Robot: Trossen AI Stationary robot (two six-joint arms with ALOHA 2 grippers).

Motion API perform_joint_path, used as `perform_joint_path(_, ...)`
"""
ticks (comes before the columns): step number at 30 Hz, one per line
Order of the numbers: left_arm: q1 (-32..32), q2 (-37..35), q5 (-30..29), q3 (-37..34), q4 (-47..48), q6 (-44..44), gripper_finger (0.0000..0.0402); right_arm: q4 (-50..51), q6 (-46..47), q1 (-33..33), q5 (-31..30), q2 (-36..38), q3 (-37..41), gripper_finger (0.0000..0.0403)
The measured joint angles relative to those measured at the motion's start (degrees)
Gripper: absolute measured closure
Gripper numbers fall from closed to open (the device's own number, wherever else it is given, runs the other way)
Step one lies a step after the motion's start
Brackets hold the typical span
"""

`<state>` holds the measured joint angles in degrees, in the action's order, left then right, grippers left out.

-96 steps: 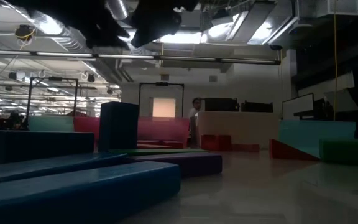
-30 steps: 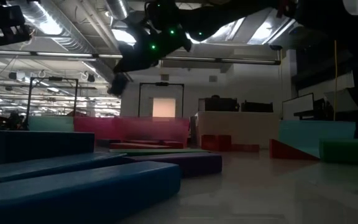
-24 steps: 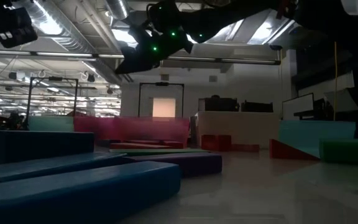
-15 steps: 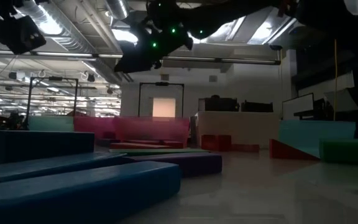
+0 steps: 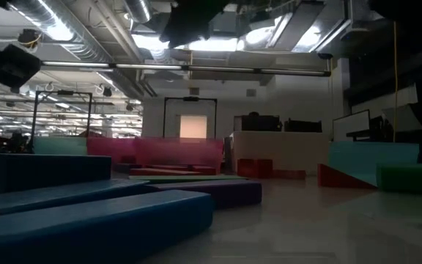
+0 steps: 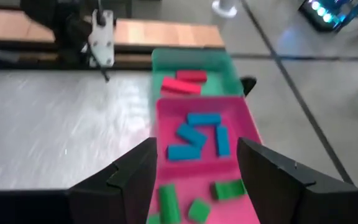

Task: Sort blocks
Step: Put the blue block into the left pink bin

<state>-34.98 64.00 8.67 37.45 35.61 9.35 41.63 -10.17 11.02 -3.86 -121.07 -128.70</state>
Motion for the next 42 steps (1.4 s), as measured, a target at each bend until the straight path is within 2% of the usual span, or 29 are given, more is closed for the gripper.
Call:
perform_joint_path(6,-3.02,6.27,-2.71,-0.02,-7.59,-0.93,0.0171,12.82,0.92,-3.16,0.0,0.02,-6.32,0.0181)
perform_joint_path(8,-3.79,8.0,-2.71,-0.01,-9.11,-1.29,0.0171,14.06,3.19,-4.39,0.3,0.95,-5.81,0.0181)
perform_joint_path(16,-6.74,14.43,-3.26,-0.02,-9.57,-1.0,0.0171,22.23,10.41,-9.28,1.0,5.13,-6.26,0.0181)
perform_joint_path(22,-7.59,19.2,-7.68,0.01,-9.69,2.06,0.0175,27.56,13.57,-13.37,1.0,8.42,-6.26,0.0181)
perform_joint_path(26,-7.68,21.06,-8.92,0.26,-9.76,3.95,0.0214,34.21,15.53,-16.58,0.98,9.55,-6.26,0.0181)
perform_joint_path(32,-7.54,21.03,-9.68,0.2,-9.62,5.34,0.0319,49.21,21.47,-22.09,-1.52,9.48,-6.06,0.0181)
perform_joint_path(38,-7.24,18.56,-9.0,-0.08,-9.62,14.78,0.032,47.38,22.43,-27.54,-2.11,9.7,-1.01,0.0181)
perform_joint_path(42,-7.26,14.41,-8.3,0.97,-9.61,22.75,0.032,48.21,27.67,-29.88,-3.95,9.6,4.44,0.0181)
